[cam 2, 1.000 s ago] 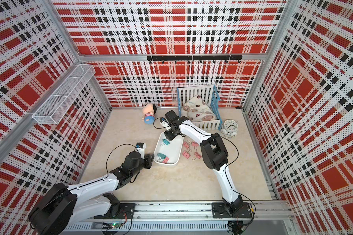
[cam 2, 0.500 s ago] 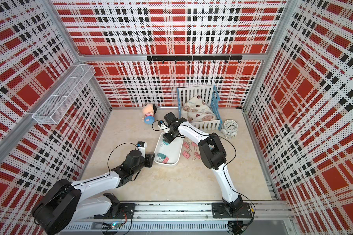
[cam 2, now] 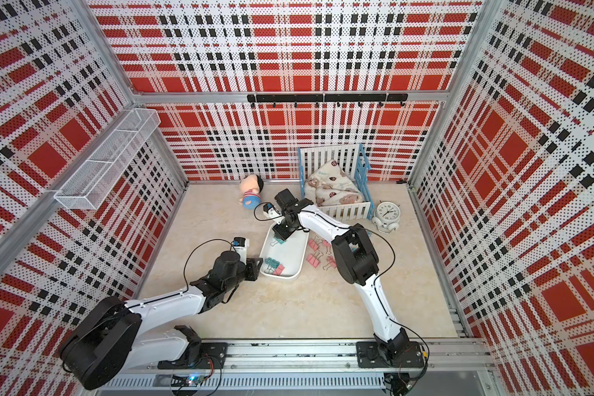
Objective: Take out the binder clips from the storage box
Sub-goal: Pick up the binder clip from the storage box.
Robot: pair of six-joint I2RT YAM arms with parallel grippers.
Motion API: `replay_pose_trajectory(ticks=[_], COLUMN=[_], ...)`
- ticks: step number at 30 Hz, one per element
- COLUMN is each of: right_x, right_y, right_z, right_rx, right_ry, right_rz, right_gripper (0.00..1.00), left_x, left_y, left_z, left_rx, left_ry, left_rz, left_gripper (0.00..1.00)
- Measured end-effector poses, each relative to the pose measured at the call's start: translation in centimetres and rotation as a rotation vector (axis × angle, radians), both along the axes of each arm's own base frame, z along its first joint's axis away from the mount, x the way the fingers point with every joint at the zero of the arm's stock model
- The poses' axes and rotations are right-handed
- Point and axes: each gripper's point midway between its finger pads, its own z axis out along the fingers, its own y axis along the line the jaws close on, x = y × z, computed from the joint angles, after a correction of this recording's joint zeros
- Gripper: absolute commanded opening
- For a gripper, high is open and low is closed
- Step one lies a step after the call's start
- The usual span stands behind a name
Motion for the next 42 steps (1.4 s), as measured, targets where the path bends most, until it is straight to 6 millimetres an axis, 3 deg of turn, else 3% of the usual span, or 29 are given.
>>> replay_pose_trajectory(ticks=[12,27,35,42], right_x=[-0.2,-0.5,-1.6,-2.3], right_y=[0.3,-0.1,-1.1,-3.2], right_z=[-0.3,-0.1,1.7,4.9], right_rx=[0.005,0.005,0.018,0.090], right_ry=[0.000,-0.009,-0.019,-0.036], right_rz=[0.028,0.012,-0.009,-0.056], right_gripper=[0.12,0.08,0.07,0.07], left_x=[0.0,0.0,0.0,-0.1], left_y=[-0.1,-0.1,-0.1,-0.2], left_z=[-0.2,-0.3,-0.3,-0.3], left_rx=[0.000,-0.001,-0.001,-0.002], left_ry=[0.006,0.007,0.007,0.010], left_rz=[-0.003,-0.005,-0.006,-0.009], left_gripper=[0.35,0.35,0.35,0.35])
